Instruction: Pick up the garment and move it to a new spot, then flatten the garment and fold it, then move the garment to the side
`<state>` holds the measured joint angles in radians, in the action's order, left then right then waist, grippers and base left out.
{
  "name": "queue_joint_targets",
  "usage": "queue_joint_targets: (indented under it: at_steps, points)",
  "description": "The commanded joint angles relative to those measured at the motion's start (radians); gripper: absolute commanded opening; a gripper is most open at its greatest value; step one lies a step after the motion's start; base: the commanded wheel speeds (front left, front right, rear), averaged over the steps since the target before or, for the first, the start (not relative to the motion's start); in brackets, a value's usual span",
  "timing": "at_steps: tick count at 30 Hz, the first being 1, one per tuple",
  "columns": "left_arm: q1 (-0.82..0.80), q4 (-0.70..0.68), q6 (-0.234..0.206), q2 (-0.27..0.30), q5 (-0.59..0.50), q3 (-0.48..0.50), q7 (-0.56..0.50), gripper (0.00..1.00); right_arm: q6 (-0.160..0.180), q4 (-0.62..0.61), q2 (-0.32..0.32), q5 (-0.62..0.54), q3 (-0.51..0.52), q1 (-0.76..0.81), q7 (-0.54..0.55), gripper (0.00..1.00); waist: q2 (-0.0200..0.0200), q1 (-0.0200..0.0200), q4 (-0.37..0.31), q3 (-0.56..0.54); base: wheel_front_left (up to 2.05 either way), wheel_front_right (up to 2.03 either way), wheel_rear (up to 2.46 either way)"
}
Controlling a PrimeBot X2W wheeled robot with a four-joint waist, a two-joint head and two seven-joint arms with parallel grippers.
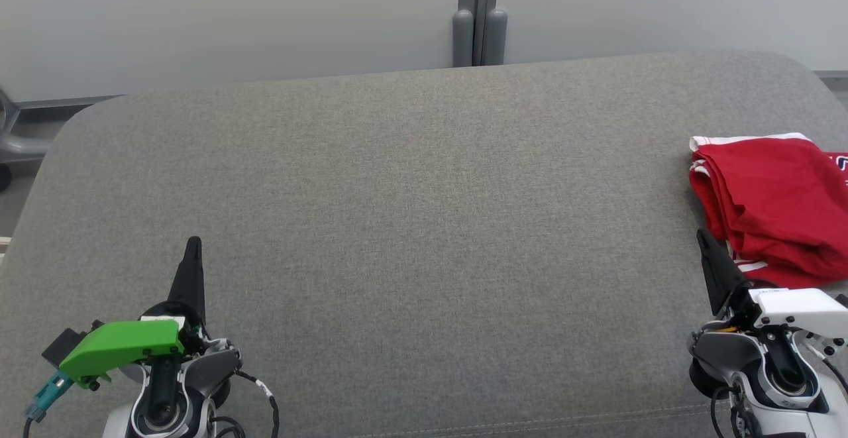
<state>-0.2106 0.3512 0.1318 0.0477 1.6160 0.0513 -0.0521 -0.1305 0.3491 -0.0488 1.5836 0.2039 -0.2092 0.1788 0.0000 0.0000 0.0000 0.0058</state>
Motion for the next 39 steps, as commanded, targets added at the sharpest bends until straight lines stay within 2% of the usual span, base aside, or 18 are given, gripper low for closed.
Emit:
queue_joint_targets:
  at_steps: [1,39]
  points:
    - [-0.011,-0.001,0.004,0.0,-0.003,0.002,-0.006,0.0,0.0,0.001,-0.003,0.0,0.002,-0.006,0.003,0.0,0.0,0.0,0.0,0.0,0.0,0.0,0.0]
    - [-0.011,-0.001,0.004,0.0,-0.001,0.0,-0.005,0.0,0.0,0.001,-0.003,0.0,0.002,-0.006,0.004,0.0,0.0,0.0,0.0,0.0,0.0,0.0,0.0]
